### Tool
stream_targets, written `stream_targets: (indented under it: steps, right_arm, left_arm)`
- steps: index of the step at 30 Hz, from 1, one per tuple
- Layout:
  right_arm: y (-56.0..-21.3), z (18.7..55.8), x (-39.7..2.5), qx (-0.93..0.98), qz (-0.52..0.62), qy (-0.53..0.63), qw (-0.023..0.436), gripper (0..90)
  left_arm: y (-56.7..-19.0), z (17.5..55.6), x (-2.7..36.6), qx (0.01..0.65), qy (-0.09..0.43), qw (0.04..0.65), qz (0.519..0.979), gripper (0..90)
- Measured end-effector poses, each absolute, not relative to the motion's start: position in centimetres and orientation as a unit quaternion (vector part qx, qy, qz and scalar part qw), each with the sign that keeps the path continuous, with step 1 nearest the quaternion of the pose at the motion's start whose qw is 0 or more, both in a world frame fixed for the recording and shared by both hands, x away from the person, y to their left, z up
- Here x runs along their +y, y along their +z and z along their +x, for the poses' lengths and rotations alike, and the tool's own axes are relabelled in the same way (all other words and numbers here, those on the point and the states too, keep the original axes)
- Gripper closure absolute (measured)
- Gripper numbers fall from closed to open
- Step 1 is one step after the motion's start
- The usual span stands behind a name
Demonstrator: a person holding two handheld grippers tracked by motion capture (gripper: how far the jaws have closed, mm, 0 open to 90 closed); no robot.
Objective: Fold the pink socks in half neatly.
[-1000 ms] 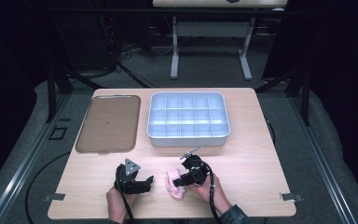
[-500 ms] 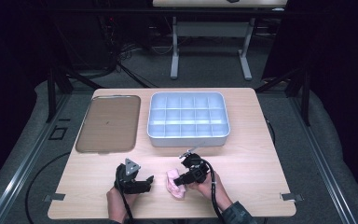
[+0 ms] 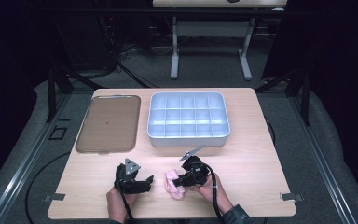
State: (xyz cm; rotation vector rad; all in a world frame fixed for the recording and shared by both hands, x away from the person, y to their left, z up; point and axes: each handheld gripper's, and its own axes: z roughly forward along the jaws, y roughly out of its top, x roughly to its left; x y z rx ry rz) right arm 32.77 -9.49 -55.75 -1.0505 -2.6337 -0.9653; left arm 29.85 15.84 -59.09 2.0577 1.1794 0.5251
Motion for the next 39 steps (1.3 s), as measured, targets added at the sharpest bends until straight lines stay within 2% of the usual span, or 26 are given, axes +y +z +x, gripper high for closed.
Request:
stream_targets:
  steps: [39]
  right_arm:
    - [-51.5,32.7,-14.4,-0.852,-0.374,-0.366,-0.007,76.2]
  left_arm:
    - [-59.1,29.8,15.8,0.457,0.204,0.348,0.792,14.9]
